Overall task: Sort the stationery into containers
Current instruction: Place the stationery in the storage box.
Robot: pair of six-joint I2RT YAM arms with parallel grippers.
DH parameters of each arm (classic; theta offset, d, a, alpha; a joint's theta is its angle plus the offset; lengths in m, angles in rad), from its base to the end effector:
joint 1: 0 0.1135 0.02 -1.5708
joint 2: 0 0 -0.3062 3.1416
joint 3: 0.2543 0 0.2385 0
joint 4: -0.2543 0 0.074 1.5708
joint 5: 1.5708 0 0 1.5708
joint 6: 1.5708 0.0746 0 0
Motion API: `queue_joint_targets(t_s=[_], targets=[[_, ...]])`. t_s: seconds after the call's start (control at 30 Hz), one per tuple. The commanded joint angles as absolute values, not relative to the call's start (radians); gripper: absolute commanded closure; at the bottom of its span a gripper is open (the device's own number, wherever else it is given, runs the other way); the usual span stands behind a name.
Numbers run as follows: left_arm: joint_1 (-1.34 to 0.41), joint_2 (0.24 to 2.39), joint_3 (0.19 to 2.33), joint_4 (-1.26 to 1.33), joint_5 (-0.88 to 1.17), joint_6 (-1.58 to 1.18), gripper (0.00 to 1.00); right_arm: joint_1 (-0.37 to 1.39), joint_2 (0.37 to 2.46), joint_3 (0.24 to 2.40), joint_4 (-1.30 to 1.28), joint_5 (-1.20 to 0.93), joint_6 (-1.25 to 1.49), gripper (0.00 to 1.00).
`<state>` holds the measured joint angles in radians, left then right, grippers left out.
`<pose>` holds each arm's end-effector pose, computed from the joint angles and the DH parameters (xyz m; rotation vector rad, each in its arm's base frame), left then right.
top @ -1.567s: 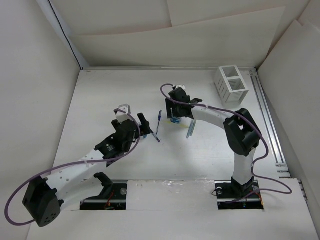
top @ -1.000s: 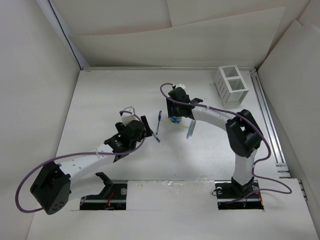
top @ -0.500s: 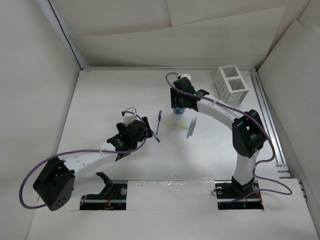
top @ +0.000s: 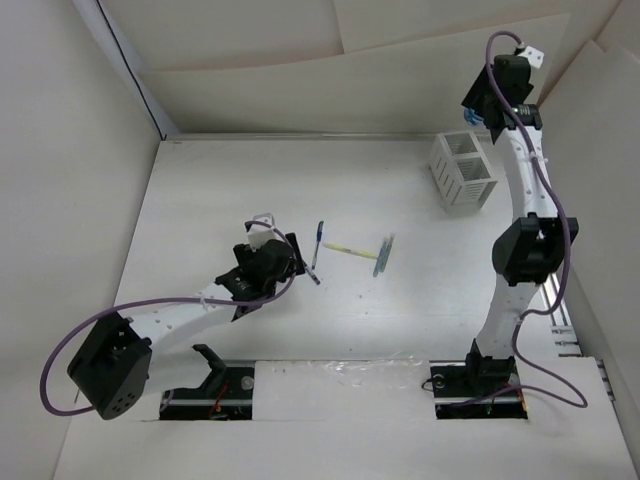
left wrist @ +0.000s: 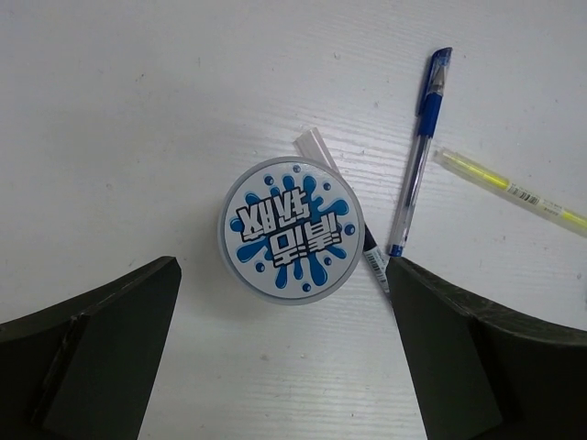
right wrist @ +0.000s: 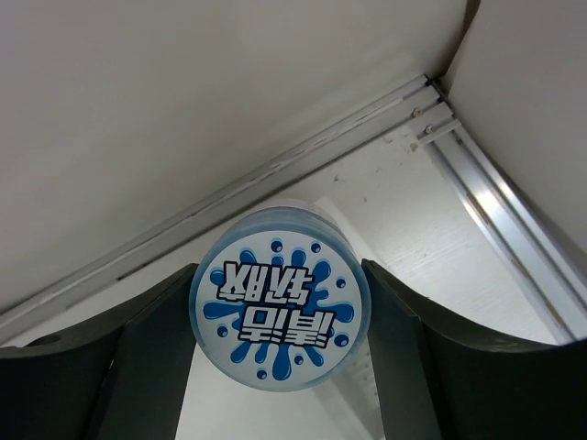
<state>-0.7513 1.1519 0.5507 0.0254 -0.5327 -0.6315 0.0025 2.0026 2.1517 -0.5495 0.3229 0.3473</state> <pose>0.1981 -0.1332 0.2369 -0.1803 2.0629 -0.2788 0.5009 -0.0224 0.4288 0.5388 1.8745 -0.0874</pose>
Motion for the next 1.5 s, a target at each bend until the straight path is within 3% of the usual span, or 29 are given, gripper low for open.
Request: queue_joint_targets(t_s=[0.0, 0.23, 0.97, 1.03, 1.07, 1.1, 1.13, 1.23, 1.47], targets=[[-0.755, 1.167, 0.594, 0.046, -0.554, -0.617, 0.05, -0.017, 2.078, 2.290, -0.630, 0.296, 0.350, 0.64], [-0.755, 1.177, 0.603, 0.046, -0.545, -0.617, 0.05, -0.028, 2.197, 2.404, -0.678, 0.273, 0.341, 0.64], [-0.755, 1.177, 0.603, 0.046, -0.535, -0.617, 0.05, -0.037, 2.240, 2.270, -0.591, 0.272, 0.313, 0.64], [-0.755, 1.177, 0.603, 0.046, -0.535, -0.617, 0.05, -0.037, 2.240, 2.261, -0.591, 0.272, 0.313, 0.56], [-0.755, 1.177, 0.603, 0.037, -0.535, -0.617, 0.05, -0.037, 2.240, 2.261, -0.591, 0.272, 0.313, 0.48], [-0.755, 1.177, 0.612, 0.037, -0.535, -0.617, 0.05, -0.028, 2.240, 2.261, -0.591, 0.272, 0.313, 0.29], [-0.755, 1.177, 0.612, 0.037, -0.535, -0.617, 0.05, -0.028, 2.231, 2.261, -0.591, 0.272, 0.313, 0.20], [-0.755, 1.177, 0.621, 0.026, -0.545, -0.617, 0.05, -0.028, 2.209, 2.261, -0.581, 0.272, 0.313, 0.03], [-0.755, 1.177, 0.630, -0.001, -0.554, -0.617, 0.02, -0.018, 2.105, 2.258, -0.601, 0.262, 0.313, 0.01]])
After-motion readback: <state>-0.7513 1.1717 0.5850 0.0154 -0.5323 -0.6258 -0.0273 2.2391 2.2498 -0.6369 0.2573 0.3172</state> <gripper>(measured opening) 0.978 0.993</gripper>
